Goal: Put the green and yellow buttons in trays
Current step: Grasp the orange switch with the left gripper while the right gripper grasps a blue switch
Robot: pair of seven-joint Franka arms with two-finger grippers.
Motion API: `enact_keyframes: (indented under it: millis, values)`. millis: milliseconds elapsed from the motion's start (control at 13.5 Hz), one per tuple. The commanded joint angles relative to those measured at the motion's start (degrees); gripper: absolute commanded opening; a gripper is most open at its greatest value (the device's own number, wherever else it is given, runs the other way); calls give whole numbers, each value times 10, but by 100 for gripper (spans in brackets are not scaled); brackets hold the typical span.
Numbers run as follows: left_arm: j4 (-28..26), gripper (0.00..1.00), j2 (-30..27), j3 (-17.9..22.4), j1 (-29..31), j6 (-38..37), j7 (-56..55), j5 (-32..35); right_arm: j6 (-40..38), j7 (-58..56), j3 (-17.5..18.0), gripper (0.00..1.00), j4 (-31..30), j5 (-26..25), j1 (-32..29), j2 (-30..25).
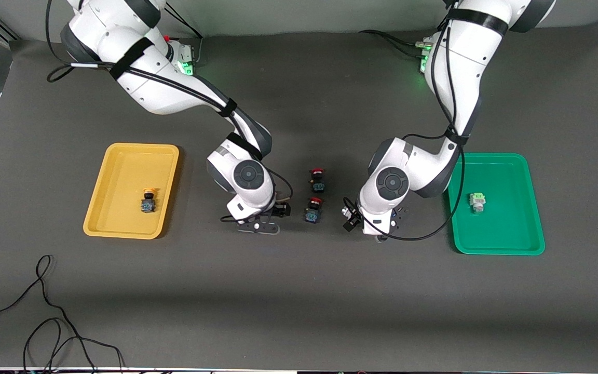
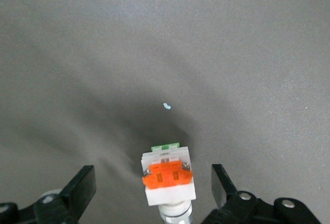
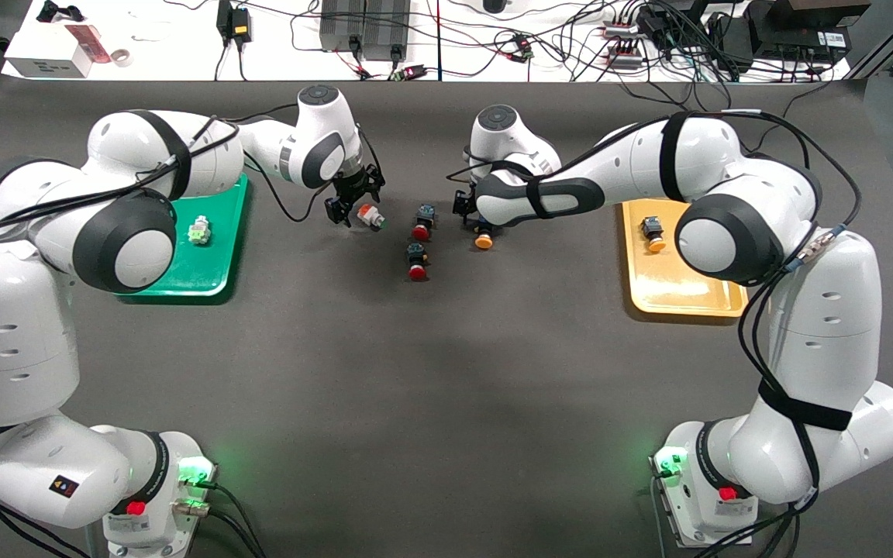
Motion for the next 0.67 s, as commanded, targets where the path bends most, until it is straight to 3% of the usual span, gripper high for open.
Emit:
enact_keyframes:
  millis: [0,148,370,443,591]
  values:
    - [9,85,5,7,-10,4,-22,11,1,37,-1,0,21,-17,6,5]
    - [9,53,5,7,-9,3,-22,12,-3,49,-1,0,21,-21,1,-2]
    - [10,23,5,7,-9,0,-25,12,-19,33,-1,0,23,-15,-14,-25]
    - [11,18,3,7,-9,-3,-27,12,-41,17,2,0,25,-14,-18,-37]
    - [15,18,-10,8,-6,-10,-23,13,-78,-47,4,0,27,47,-37,-69]
